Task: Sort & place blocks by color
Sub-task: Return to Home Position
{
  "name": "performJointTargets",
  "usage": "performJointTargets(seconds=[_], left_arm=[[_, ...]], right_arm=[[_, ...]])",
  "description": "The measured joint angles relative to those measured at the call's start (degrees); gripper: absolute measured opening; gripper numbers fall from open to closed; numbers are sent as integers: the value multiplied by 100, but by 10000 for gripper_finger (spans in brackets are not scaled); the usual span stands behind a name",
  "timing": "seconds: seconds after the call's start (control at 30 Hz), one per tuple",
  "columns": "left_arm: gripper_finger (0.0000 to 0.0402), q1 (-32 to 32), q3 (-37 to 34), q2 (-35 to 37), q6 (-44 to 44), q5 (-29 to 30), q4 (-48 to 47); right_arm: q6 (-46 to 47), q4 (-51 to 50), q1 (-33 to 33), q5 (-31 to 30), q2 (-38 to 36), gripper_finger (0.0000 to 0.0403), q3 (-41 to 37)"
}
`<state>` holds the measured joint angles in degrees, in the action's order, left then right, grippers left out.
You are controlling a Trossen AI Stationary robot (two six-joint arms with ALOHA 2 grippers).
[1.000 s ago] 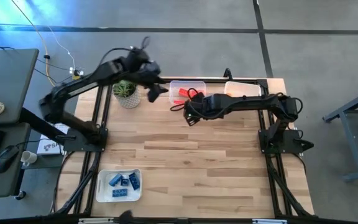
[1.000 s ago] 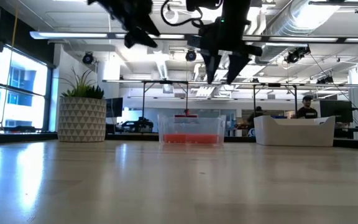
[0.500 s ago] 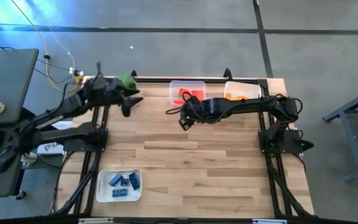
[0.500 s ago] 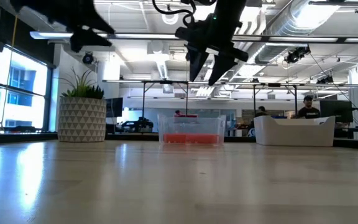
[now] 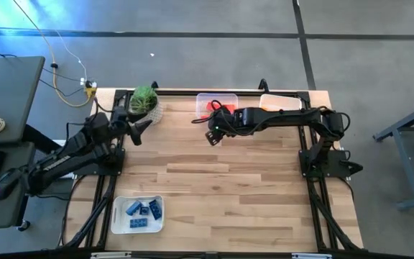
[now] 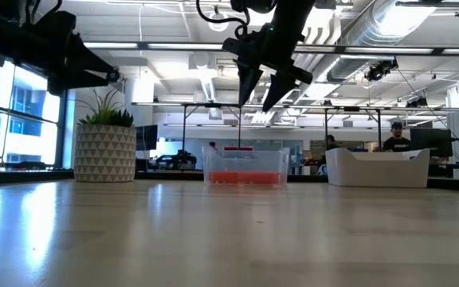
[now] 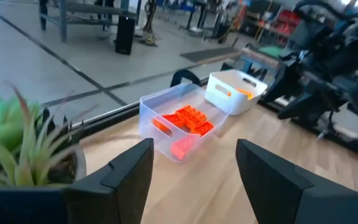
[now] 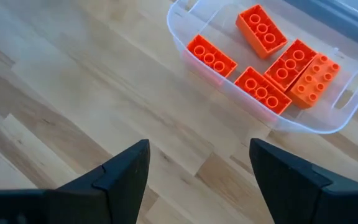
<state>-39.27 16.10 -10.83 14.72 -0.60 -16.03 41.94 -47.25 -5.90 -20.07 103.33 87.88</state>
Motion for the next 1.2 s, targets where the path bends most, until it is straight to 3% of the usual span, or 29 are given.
performJointTargets(seconds=[0.27, 0.4, 0.6, 0.93, 1.03, 1.2], left_arm=[[217, 0, -723, 1051, 269, 2, 272], [218, 0, -1027, 1057, 360, 19, 473], [218, 0, -1494, 980, 578, -31, 1721], [218, 2, -1550, 523, 282, -142, 1708], [218, 2, -1548, 431, 268, -146, 1709], [218, 2, -1546, 397, 267, -25, 1700]], right_arm=[[-254, 4, -145, 181, 0, 263, 0], [-447, 4, -159, 146, 0, 263, 0], [-901, -101, -157, 27, -32, 263, 0], [-1822, -985, -308, -626, -702, 263, -60], [-2213, -569, -476, -381, -1232, 263, -550], [-2370, 722, -756, 236, -2472, 263, -2017]])
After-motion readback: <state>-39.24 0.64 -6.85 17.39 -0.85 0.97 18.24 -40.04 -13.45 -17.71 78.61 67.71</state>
